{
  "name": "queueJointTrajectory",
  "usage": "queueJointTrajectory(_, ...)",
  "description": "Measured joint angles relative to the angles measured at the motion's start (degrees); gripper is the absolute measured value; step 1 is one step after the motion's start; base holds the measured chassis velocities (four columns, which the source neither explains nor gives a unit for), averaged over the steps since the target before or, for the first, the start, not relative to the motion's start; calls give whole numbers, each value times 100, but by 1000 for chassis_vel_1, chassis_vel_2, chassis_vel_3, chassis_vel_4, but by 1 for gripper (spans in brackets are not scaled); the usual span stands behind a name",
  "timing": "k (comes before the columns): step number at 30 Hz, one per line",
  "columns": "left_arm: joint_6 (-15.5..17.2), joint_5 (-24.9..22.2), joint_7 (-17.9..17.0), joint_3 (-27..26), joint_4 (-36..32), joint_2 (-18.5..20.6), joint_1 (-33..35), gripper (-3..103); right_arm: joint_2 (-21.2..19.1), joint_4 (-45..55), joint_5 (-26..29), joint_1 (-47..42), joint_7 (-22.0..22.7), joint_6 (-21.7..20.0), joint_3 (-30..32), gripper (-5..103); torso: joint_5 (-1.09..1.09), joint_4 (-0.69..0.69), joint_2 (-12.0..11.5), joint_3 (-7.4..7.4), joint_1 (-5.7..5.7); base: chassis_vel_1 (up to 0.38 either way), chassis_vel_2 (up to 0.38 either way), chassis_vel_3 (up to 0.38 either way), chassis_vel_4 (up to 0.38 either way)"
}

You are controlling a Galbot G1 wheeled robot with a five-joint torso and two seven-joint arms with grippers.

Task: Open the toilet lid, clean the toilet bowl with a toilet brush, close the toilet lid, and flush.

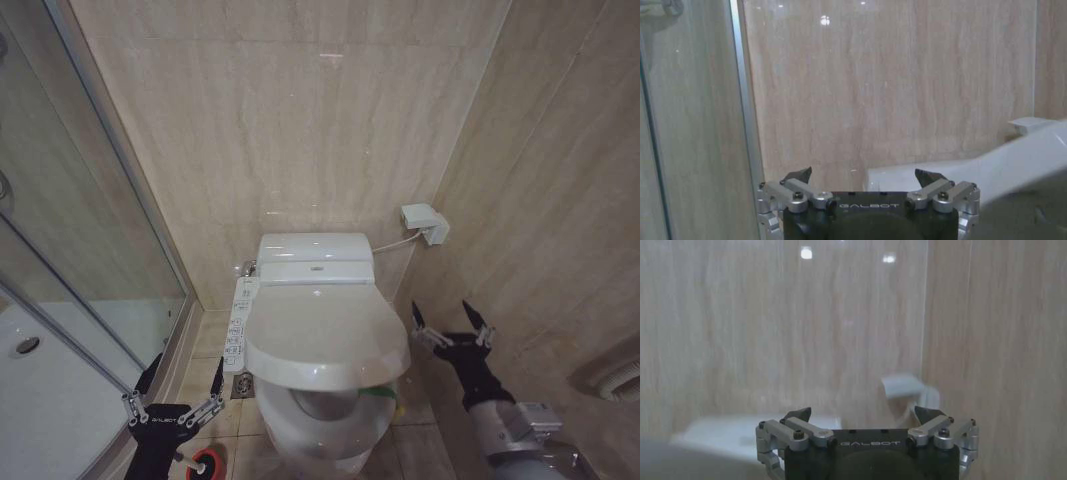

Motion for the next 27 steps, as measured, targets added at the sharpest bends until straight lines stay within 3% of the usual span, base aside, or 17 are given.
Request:
queueJointTrajectory(10, 0, 0, 0, 0, 0, 0, 0, 100, 376, 195, -35, -439, -165, -243, 264, 100, -1, 0, 0, 0, 1, 0, 0, 0, 0)
queueJointTrajectory(21, 0, 0, 0, 0, 0, 0, 0, 100, 716, 120, -461, -482, -223, -39, 433, 100, -1, -1, 0, 0, 0, 0, 0, 0, 0)
queueJointTrajectory(27, 0, 0, 0, 0, 0, 0, 0, 100, 749, 78, -370, -416, -260, 20, 410, 100, 0, -1, 0, 0, 0, 0, 0, 0, 0)
